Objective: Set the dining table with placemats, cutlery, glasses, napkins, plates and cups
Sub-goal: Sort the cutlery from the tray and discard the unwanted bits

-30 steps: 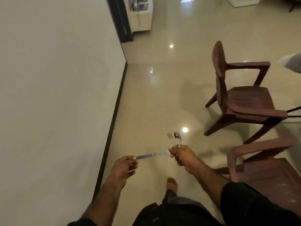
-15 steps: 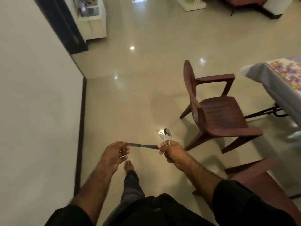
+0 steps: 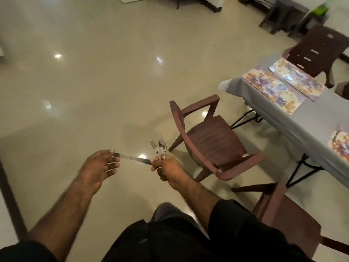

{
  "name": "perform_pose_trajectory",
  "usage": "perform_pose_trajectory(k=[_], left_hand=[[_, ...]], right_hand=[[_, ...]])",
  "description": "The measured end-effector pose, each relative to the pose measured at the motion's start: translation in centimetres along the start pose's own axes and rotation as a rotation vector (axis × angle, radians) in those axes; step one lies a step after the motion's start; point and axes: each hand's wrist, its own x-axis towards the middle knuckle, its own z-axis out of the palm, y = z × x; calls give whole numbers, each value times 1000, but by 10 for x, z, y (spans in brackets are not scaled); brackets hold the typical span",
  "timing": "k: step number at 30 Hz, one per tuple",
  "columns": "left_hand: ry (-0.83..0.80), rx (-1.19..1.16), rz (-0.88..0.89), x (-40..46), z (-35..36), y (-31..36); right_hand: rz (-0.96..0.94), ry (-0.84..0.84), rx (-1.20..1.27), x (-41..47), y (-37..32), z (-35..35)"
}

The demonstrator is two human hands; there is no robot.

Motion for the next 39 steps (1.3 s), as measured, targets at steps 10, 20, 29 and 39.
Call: perform_pose_trajectory(k=[10,20,29,39], left_hand=[[8,158,-39,187,7,142],[-38,148,44,360,35,335],[-524,509,12,538,136,461],[-1035,904,-3,618,346,511]], right_hand=[[-31,-81,72,191,-146,20],[-92,-47,289,358,-341,17],[-202,334,777,474,-421,-10],[-346,723,957,524,-493,-98]])
